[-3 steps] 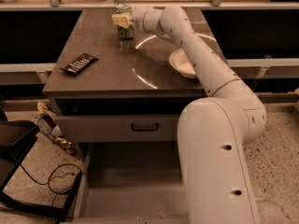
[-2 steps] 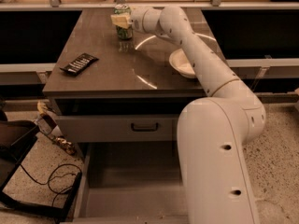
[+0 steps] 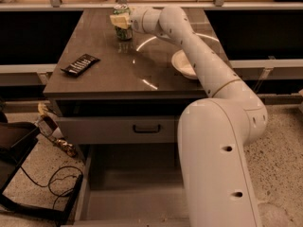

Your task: Place green can into middle drawer

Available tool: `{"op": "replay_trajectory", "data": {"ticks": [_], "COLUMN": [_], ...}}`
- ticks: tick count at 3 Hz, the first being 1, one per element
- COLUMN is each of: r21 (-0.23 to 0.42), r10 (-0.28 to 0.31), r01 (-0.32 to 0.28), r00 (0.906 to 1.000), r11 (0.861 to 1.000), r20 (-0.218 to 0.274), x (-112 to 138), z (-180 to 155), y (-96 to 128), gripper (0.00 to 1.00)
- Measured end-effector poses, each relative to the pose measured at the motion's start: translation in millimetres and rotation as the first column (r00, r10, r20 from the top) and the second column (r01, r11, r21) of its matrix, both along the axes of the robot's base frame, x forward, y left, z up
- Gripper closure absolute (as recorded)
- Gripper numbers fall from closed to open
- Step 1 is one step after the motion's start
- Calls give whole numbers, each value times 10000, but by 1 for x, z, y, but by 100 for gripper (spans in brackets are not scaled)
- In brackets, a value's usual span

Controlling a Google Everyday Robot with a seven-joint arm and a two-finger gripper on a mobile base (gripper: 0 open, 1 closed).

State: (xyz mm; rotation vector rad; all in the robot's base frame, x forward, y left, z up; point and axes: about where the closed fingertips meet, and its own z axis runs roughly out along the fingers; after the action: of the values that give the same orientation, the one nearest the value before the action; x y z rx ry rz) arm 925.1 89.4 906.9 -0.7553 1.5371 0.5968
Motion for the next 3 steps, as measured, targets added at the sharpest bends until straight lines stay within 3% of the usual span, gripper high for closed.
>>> {"op": "replay_trajectory", "data": {"ticks": [1,2,3], "r21": [88,188,183], "r10": [85,214,312], "r01": [-86,-223,-329], "r00": [9999,9988,9956], "r11": [9999,9996,9993], "r20": [99,445,879], "x": [-15,-45,-92], "z": [33,79,119], "y": [-1,-13,-29], "gripper": [100,100,100]}}
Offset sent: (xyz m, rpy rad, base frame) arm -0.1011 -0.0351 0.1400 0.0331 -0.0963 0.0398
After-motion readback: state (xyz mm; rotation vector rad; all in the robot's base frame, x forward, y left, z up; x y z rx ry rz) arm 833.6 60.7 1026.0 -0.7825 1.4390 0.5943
